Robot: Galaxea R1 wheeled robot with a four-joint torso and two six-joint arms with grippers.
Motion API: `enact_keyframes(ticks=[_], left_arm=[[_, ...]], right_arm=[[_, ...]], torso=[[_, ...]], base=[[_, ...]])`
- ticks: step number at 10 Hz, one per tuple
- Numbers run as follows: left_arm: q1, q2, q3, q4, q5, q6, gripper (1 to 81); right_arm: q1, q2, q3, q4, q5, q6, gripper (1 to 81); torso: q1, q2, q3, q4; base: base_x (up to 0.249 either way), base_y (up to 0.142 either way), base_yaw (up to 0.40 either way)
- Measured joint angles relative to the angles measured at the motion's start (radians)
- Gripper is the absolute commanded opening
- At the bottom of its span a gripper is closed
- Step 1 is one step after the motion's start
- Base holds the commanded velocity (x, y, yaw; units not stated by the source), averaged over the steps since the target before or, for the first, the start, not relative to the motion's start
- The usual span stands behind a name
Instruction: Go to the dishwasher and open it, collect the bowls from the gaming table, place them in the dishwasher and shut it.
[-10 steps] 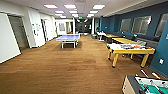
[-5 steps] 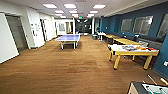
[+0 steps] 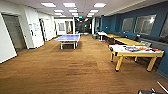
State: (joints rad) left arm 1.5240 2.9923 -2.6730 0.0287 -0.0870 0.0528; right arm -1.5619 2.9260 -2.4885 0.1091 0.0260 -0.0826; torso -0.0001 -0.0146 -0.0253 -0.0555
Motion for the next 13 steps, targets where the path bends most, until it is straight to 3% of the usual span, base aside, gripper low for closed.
enact_keyframes(ticks=[13], left_arm=[[0.001, 0.005, 0.001, 0.000, 0.000, 0.000, 81.1]], right_arm=[[0.002, 0.004, -0.004, -0.001, 0.000, 0.000, 81.1]], torso=[[0.000, 0.000, 0.000, 0.000]], base=[[0.267, 0.000, 0.000]])
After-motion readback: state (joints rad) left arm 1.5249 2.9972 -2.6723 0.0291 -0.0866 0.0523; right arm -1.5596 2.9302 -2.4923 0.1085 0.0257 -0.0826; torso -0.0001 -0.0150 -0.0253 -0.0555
